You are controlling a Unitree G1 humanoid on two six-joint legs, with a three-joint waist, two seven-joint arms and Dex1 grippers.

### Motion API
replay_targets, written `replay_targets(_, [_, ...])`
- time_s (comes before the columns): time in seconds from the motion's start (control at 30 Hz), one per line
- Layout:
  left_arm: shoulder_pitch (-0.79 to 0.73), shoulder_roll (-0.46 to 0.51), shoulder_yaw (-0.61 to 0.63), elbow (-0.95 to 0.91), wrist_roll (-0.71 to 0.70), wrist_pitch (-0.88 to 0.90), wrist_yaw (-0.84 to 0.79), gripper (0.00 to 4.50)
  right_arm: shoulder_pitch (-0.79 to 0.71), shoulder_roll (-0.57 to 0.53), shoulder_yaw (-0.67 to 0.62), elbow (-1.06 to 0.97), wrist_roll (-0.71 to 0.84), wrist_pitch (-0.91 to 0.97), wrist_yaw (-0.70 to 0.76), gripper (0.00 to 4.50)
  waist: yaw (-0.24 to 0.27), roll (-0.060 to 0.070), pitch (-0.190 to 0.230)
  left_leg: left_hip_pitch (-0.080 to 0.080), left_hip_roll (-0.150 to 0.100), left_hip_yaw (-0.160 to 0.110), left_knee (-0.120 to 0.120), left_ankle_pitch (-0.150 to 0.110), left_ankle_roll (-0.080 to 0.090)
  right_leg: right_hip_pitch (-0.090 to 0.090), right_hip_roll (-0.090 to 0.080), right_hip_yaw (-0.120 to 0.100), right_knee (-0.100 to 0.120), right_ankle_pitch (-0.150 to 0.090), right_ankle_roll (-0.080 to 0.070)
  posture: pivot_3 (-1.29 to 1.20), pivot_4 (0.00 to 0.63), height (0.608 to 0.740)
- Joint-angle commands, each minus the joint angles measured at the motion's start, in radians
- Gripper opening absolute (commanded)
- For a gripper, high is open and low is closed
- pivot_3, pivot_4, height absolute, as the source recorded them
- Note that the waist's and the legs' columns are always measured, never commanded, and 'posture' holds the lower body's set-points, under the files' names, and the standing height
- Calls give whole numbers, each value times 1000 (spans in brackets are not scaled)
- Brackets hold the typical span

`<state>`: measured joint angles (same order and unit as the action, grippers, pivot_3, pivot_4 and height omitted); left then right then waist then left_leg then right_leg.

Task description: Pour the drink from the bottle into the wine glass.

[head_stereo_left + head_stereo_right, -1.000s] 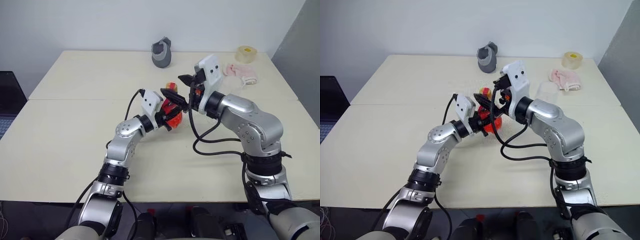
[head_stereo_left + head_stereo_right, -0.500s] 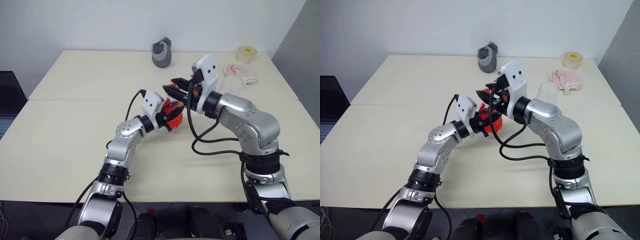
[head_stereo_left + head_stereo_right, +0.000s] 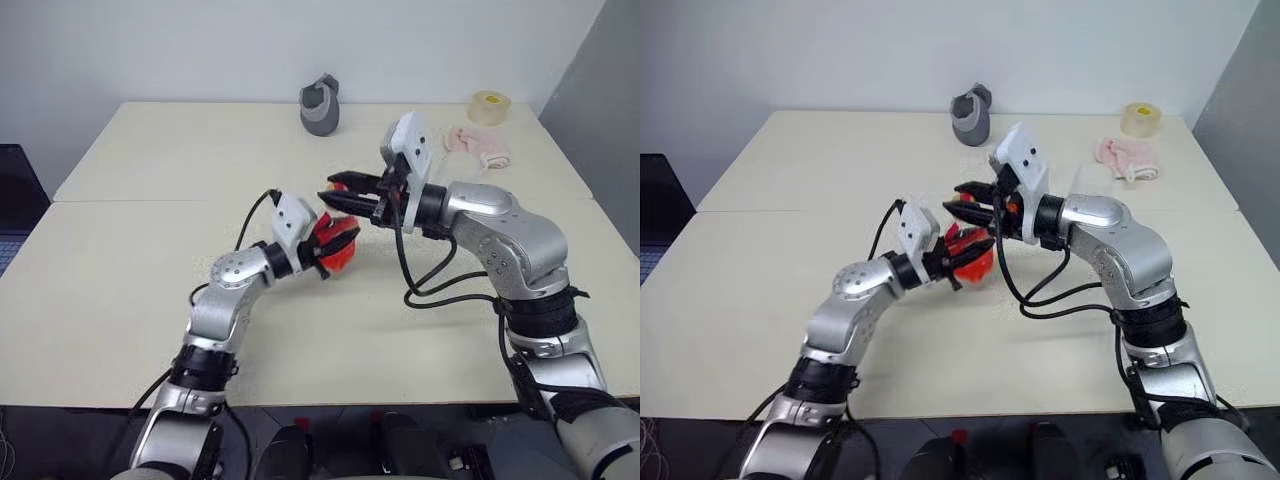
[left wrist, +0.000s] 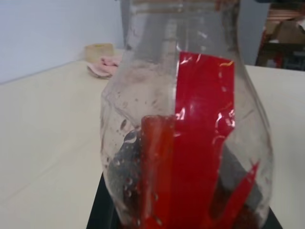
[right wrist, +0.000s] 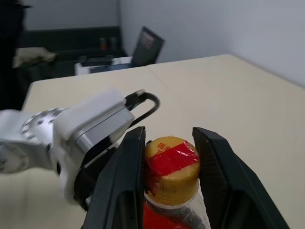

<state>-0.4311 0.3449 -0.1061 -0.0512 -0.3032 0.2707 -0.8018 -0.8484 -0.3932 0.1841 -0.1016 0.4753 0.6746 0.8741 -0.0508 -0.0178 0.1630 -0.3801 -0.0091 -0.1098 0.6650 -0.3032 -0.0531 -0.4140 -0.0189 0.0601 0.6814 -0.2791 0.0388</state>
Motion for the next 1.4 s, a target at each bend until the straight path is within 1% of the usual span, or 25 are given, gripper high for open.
replay_targets(0.03, [39,29,4,-187,-89,45,-54,1025,-68,-38,-18,81,-4,-94,136,1213,-2,0,0,0,0,0,0,0,0,0,0,0,0,0,0,0,150,740])
replay_targets(0.2, [111,62,30,-351,-165,158,-20,1025,-125,-58,-12,194,-16,-133,242,1213,-4,0,0,0,1,-2,0,0,1,0,-1,0,0,0,0,0,150,740])
replay_targets(0.37, [136,77,60,-376,-165,179,10,1025,-121,-85,-43,170,33,-59,274,1213,0,0,0,0,1,-3,0,0,1,0,-2,0,0,0,0,0,150,740])
replay_targets(0.43, [131,79,73,-358,-156,175,21,1025,-106,-103,-55,141,49,-35,269,1938,2,0,0,0,1,-3,1,0,0,0,-2,0,0,0,0,0,150,740])
replay_targets(0.47, [128,83,80,-344,-151,176,26,1025,-96,-113,-64,125,56,-22,260,2186,6,0,0,0,1,-3,1,0,0,0,-2,0,0,0,0,0,150,740])
replay_targets(0.53, [129,97,95,-315,-142,171,27,1025,-69,-140,-85,83,65,6,236,2900,11,0,0,-1,1,-3,1,0,0,0,-2,0,0,0,0,0,150,740])
replay_targets(0.67, [121,115,121,-254,-121,145,32,1025,-6,-174,-145,-32,93,85,141,4333,17,1,0,0,1,-1,0,0,0,0,-2,0,0,0,0,0,150,740])
replay_targets(0.7, [111,115,121,-232,-113,134,34,1025,10,-174,-160,-61,91,101,103,4491,16,1,0,0,1,-1,0,0,0,0,-2,1,0,0,0,0,150,740])
replay_targets(0.87, [23,74,108,-110,-74,76,62,1025,68,-137,-203,-182,103,167,-50,4491,20,1,0,-1,1,-1,1,0,1,0,-1,0,0,0,0,0,150,740])
replay_targets(1.0, [-69,9,77,12,-33,9,79,1025,69,-53,-188,-244,77,191,-198,4491,20,0,0,-1,0,0,1,1,-1,0,-1,0,0,0,0,0,150,740])
replay_targets(1.07, [-96,-14,67,55,-18,-20,74,1025,61,-20,-176,-246,62,189,-244,4491,19,0,0,-1,0,0,1,1,-3,0,-1,0,0,0,0,0,150,740])
replay_targets(1.27, [-153,-56,50,146,5,-86,60,1025,28,56,-142,-198,-5,142,-346,4491,16,1,0,-1,0,1,1,1,-3,-1,-1,0,1,0,0,0,150,740])
replay_targets(1.4, [-165,-66,46,174,14,-108,52,1025,16,81,-127,-176,-27,123,-366,4491,16,1,0,-1,0,0,1,2,-3,-1,-1,0,0,0,0,0,150,740])
